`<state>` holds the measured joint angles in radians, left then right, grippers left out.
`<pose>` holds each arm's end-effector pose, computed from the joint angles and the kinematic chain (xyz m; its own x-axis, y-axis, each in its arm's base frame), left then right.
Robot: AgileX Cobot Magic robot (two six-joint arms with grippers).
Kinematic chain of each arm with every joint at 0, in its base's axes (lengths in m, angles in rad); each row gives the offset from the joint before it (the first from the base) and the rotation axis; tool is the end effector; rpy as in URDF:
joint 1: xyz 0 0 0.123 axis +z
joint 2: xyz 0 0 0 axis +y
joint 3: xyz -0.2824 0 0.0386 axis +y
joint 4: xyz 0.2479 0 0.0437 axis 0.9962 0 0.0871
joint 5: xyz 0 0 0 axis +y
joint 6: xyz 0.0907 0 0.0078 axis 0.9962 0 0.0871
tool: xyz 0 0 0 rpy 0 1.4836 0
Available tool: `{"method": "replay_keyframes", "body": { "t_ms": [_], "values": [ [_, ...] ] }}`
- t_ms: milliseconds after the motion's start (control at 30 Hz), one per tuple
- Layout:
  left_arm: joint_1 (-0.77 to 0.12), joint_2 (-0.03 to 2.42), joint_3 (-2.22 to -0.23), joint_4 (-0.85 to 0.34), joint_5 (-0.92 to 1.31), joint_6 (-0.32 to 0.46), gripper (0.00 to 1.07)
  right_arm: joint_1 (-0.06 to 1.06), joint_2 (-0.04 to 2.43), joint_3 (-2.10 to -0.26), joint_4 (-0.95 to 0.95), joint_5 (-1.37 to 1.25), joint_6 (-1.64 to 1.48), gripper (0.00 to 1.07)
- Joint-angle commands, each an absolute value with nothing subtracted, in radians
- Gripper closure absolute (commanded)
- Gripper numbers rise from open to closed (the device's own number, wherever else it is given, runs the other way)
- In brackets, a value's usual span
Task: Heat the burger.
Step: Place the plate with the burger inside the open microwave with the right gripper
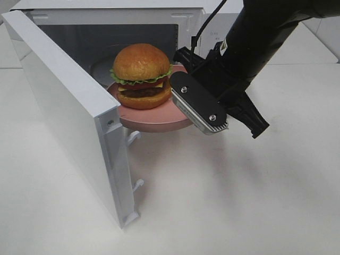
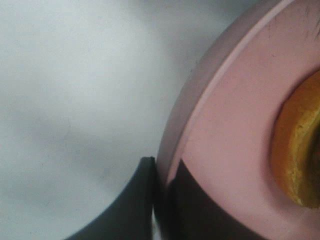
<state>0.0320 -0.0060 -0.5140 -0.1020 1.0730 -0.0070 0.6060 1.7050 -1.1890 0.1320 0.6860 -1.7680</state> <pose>-0.0079 -0.0084 0.2803 -0.4489 -0.0700 -0.8908 0.0231 0.9957 -0.0899 0.2861 0.2075 0.2321 0.6651 -0.7461 -0.0323 -0.6765 -0.5836 -0.4493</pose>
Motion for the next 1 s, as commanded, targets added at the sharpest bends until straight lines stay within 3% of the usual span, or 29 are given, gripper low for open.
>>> {"method": "replay_keyframes", "body": {
  "t_ms": [33,1000],
  "values": [
    [0.031,-0.007,-0.515,-0.109,1.071,-0.008,0.21,0.609,1.713,-1.225,0.144,0.654,-1.765,1.07],
    [0.031,-0.007,-0.515,-0.109,1.071,-0.008,0.21,0.644,1.932,-1.497,0.15,0.668,-1.738,1.07]
  ]
}}
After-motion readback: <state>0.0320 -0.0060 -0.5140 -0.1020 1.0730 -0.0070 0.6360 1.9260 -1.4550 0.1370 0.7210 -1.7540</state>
